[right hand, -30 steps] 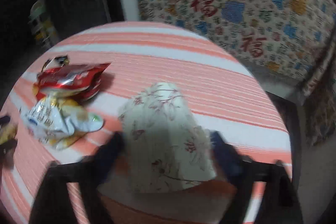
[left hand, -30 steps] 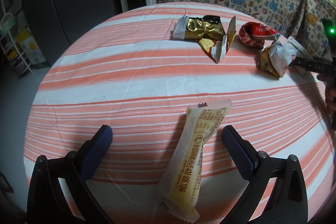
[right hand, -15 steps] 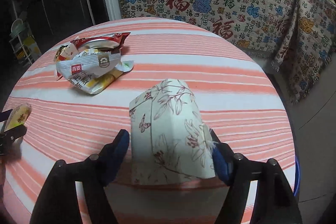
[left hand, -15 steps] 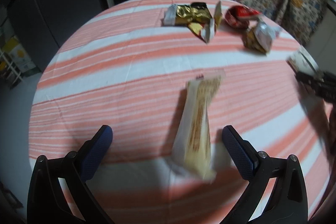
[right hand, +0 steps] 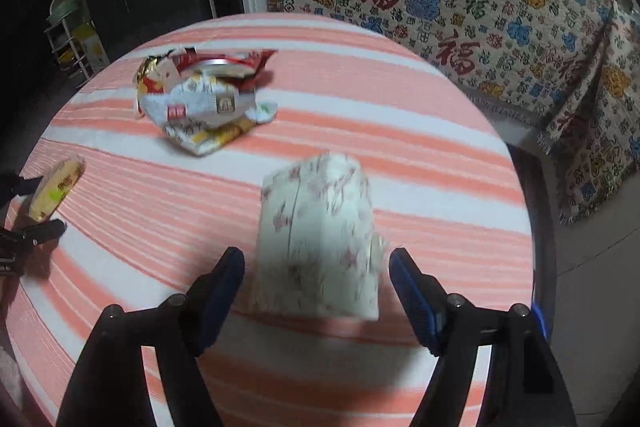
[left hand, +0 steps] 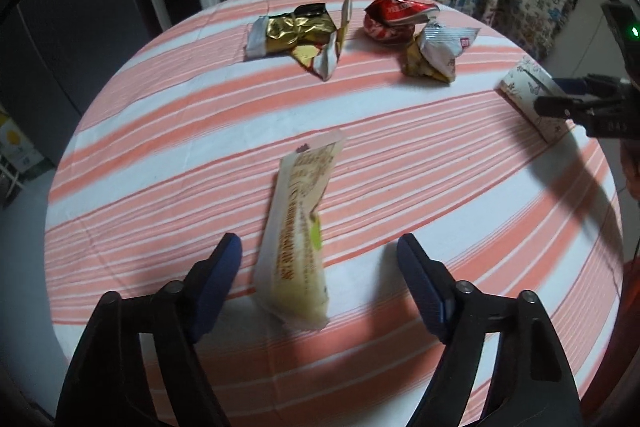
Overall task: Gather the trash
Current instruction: 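Grasp the white tissue pack with the right gripper while the left gripper lifts the cake wrapper, then carry both items over the blue wastebasket and open both grippers to drop them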
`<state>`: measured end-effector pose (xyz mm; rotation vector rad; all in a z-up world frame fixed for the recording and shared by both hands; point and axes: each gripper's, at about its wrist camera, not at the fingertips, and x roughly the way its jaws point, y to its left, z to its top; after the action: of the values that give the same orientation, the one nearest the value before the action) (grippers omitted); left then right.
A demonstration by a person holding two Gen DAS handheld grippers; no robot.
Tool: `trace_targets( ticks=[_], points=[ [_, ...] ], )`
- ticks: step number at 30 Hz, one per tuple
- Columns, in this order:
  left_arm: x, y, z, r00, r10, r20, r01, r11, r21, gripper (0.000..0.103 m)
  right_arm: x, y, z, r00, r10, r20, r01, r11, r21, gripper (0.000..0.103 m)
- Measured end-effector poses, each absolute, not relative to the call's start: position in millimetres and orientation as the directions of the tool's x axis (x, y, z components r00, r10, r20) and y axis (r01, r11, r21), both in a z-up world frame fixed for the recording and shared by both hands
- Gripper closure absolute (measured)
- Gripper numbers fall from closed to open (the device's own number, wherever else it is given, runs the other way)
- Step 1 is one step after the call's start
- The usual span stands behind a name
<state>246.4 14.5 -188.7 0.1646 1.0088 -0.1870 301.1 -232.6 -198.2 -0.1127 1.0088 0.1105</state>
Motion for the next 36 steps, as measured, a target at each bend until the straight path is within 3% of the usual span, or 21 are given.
trace_targets(
  ticks=[1,2,3,4,8,23,36],
  points=[
    [248,12,-190,0.523,-0.073,-0.849,0.231,0.971,0.059,0.036,308,-230,-197,0.518,0.048,-0.854,-0.155,0.987,-0.038,0.026],
    [249,11,-189,0.529,-0.076,-0.845,0.231,0.971,0.057,0.051,315,-228,-199,0.499,0.043,-0.865,-0.157,0.987,-0.042,0.026],
    [249,11,-187,0.534,-0.088,-0.841,0.23,0.972,0.045,0.081,322,-227,-202,0.477,0.028,-0.878,-0.153,0.987,-0.052,0.025],
    [250,12,-186,0.534,-0.095,-0.84,0.226,0.974,0.033,0.084,326,-225,-205,0.453,0.018,-0.892,-0.155,0.986,-0.058,0.029],
    [250,15,-186,0.533,-0.146,-0.834,0.2,0.979,-0.043,0.086,313,-225,-199,0.452,0.044,-0.891,-0.164,0.986,-0.034,0.037],
    [215,-126,-149,0.539,-0.365,-0.759,0.371,0.912,-0.175,0.087,209,-287,-161,0.587,0.122,-0.8,-0.064,0.993,0.104,0.037],
    [224,-301,-123,0.469,-0.52,-0.714,0.572,0.795,-0.203,0.087,170,-438,-133,0.645,-0.066,-0.762,0.176,0.982,0.063,0.036]
  ],
)
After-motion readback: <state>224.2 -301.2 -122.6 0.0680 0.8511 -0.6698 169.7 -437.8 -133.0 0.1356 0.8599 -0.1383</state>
